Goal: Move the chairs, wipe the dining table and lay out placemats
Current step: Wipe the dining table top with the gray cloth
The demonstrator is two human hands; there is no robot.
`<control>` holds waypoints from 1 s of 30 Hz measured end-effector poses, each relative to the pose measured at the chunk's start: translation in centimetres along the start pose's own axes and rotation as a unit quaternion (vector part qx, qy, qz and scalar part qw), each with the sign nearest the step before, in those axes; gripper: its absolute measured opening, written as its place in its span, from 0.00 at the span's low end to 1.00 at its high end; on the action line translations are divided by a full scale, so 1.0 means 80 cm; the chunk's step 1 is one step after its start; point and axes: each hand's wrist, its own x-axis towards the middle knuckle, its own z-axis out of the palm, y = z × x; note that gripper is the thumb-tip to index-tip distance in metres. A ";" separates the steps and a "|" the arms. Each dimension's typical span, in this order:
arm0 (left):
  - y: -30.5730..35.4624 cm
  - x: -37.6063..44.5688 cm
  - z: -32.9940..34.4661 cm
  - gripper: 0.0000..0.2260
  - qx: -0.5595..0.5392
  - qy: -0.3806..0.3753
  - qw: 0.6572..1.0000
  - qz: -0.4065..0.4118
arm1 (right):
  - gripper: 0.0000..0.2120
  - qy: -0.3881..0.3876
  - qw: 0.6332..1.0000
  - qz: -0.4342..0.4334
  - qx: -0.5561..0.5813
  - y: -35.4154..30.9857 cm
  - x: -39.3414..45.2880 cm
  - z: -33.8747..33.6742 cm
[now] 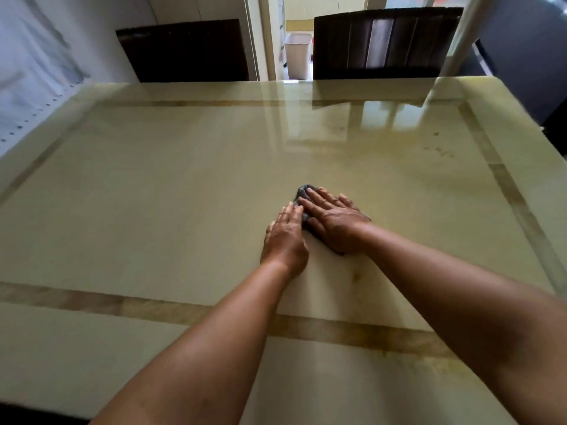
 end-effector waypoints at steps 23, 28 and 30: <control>0.017 -0.075 0.019 0.23 0.014 -0.031 0.999 -0.008 | 0.27 -0.017 0.999 -0.033 -0.033 0.035 -0.103 0.013; 0.034 -0.141 0.017 0.22 0.014 -0.089 0.996 -0.027 | 0.28 -0.048 0.995 -0.084 -0.020 -0.034 -0.202 0.046; 0.038 -0.173 0.013 0.20 0.025 -0.088 0.995 -0.050 | 0.28 -0.064 0.993 -0.095 -0.023 -0.050 -0.233 0.050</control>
